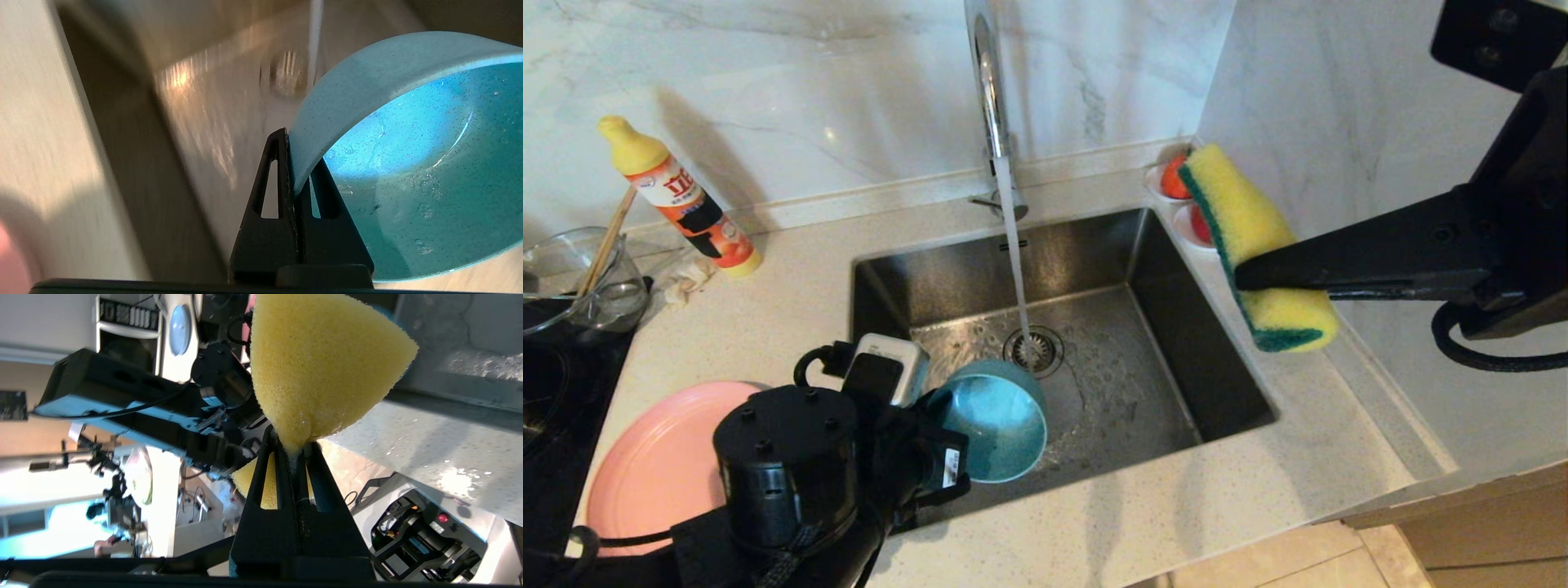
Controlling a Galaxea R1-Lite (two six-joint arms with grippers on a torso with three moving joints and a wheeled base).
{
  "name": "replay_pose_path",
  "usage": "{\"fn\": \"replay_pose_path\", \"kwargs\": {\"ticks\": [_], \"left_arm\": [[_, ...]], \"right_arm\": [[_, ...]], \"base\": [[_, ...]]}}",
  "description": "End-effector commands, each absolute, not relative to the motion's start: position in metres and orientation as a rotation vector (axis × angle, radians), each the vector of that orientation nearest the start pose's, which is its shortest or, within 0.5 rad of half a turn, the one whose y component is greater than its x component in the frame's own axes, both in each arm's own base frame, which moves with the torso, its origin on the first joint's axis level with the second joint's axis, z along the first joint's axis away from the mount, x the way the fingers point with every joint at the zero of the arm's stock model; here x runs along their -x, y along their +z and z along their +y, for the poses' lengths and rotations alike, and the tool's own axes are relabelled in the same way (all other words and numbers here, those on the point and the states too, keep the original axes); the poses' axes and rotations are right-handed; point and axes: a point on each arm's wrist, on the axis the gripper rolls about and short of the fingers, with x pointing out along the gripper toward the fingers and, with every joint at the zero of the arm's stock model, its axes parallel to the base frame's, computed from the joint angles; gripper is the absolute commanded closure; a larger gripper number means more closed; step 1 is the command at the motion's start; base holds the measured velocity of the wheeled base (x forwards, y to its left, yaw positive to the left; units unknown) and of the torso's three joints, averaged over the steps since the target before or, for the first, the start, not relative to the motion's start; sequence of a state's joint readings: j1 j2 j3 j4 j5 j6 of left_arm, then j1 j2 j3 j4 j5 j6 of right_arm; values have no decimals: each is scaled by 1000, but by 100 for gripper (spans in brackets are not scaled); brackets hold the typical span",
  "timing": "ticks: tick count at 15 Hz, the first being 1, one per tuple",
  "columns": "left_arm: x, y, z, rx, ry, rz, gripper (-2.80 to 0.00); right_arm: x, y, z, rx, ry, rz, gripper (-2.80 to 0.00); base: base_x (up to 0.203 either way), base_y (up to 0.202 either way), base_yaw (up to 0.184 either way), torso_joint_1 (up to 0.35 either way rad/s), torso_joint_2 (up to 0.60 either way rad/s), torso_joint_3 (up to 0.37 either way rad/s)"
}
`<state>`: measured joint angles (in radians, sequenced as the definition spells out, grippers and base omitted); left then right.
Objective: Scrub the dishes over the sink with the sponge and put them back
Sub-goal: Rinse the bowl
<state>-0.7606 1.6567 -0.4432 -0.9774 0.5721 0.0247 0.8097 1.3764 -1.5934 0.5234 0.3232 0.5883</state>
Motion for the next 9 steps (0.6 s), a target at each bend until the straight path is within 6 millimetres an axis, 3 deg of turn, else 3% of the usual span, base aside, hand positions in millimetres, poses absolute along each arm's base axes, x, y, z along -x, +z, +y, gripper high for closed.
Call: {"fn": "replay_pose_path", "kwargs": {"ticks": [1,6,9], "left_arm": [[-199,137,-157,-162,-165,297,0],[-237,158,-154,59,-119,453,0],[-255,159,-159,139,-97,473,0]], "right_arm": [[-131,375,142,-451,970,631,0],[-135,369,143,-444,954,647,0],[-141,361,147,-439,939,671,0]], "base": [[0,0,0,0,0,0],[0,0,0,0,0,0],[0,0,0,0,0,0]]}}
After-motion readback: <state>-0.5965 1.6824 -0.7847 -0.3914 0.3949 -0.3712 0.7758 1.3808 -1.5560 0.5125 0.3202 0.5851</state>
